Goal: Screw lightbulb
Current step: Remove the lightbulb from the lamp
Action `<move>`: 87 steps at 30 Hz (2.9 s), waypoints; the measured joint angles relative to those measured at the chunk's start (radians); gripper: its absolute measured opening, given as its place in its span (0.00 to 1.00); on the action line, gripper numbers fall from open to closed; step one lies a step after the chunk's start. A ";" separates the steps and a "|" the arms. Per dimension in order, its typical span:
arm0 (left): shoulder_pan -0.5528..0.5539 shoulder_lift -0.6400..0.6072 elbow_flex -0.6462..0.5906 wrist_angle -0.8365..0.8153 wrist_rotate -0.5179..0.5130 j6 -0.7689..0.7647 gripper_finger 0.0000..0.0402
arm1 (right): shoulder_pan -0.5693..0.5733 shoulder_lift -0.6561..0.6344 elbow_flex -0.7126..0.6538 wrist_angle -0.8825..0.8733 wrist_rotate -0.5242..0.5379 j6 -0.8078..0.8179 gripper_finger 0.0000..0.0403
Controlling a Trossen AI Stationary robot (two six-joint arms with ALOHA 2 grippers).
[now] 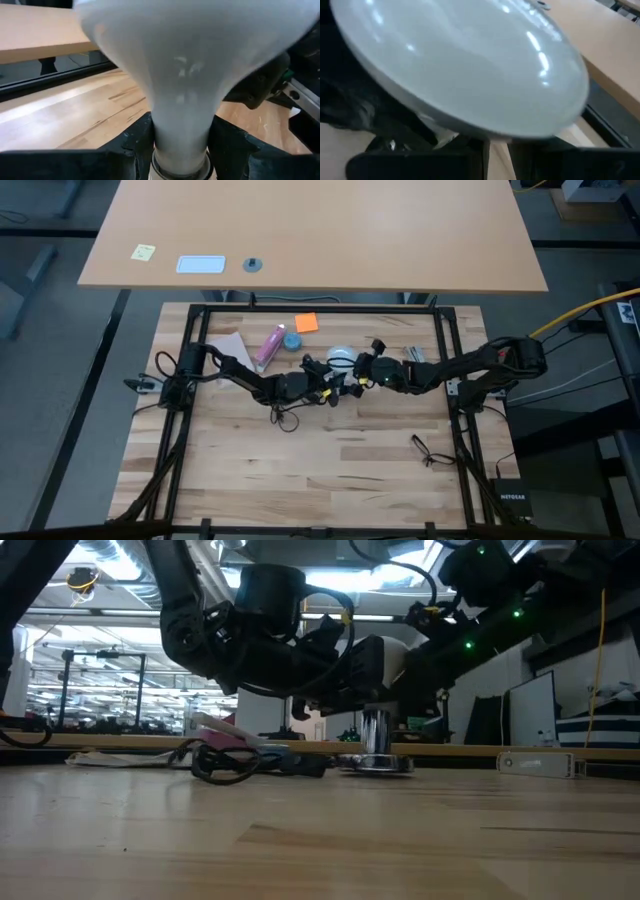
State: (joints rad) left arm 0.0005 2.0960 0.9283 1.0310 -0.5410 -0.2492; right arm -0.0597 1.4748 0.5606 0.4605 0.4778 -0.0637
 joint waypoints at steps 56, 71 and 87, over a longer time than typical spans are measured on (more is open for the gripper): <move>0.020 -0.001 0.001 -0.025 0.031 0.009 0.37 | 0.000 -0.103 -0.361 0.233 0.005 0.401 0.15; 0.019 -0.001 0.000 -0.020 0.040 0.015 0.37 | -0.002 0.281 -0.128 0.237 -0.010 0.397 0.15; 0.018 -0.002 0.001 -0.021 0.028 0.093 0.37 | 0.007 0.286 -0.114 0.252 -0.108 0.547 0.15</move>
State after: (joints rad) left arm 0.0181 2.0941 0.9291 1.0096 -0.5131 -0.1562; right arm -0.0525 1.7603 0.4461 0.7126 0.3698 0.4833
